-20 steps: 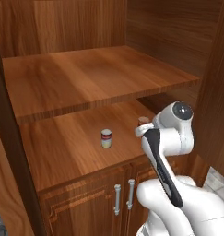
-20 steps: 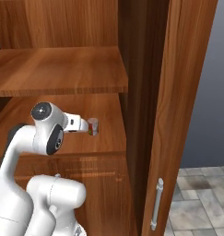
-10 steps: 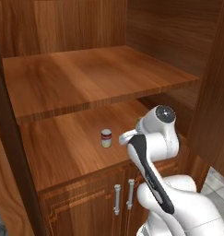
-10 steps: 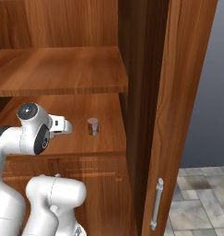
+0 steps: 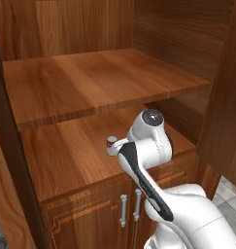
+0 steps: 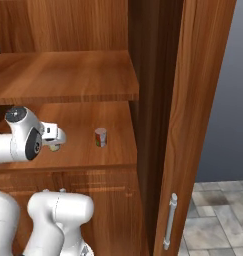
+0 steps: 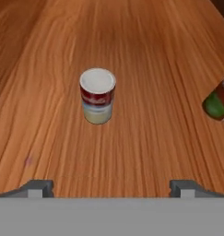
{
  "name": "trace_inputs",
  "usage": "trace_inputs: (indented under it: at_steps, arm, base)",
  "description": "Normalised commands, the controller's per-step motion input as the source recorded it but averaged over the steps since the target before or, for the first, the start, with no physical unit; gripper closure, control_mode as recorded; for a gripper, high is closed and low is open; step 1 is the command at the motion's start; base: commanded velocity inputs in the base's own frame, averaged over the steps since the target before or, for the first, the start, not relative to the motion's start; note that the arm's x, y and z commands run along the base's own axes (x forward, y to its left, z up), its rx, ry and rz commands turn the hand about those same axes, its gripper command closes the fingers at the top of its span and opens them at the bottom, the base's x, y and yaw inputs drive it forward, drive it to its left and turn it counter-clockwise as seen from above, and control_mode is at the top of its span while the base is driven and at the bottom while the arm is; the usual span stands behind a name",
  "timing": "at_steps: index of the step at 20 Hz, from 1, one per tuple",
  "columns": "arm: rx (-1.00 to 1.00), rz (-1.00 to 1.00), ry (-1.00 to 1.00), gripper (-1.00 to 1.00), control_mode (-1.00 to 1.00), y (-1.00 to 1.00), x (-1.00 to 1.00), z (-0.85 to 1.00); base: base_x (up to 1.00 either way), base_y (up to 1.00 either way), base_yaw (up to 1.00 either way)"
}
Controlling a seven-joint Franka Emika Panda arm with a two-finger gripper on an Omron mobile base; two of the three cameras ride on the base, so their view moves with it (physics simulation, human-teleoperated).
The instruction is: Restock the canned food cabinet by taking the new fresh canned food from the counter and placing it in the cabinet. Then, take the old canned food from the cabinet and place it on the counter.
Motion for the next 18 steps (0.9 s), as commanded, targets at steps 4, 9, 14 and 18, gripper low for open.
trace_inputs:
  at_steps: [4,9,14,18]
  arm:
    - [0.0,0.0,0.07,-1.0,-1.0,0.46,0.2,-0.27]
    - [0.02,0.0,0.0,-1.0,-1.0,0.04,0.32,-0.42]
    - [0.02,0.0,0.0,-1.0,-1.0,0.0,0.5,-0.22]
    - [0.0,0.0,0.0,-1.0,-1.0,0.08,0.5,-0.04]
  base:
    - [0.0,0.0,0.0]
    - [0.0,0.0,0.0]
    - [0.0,0.0,0.0]
    - [0.0,0.0,0.0]
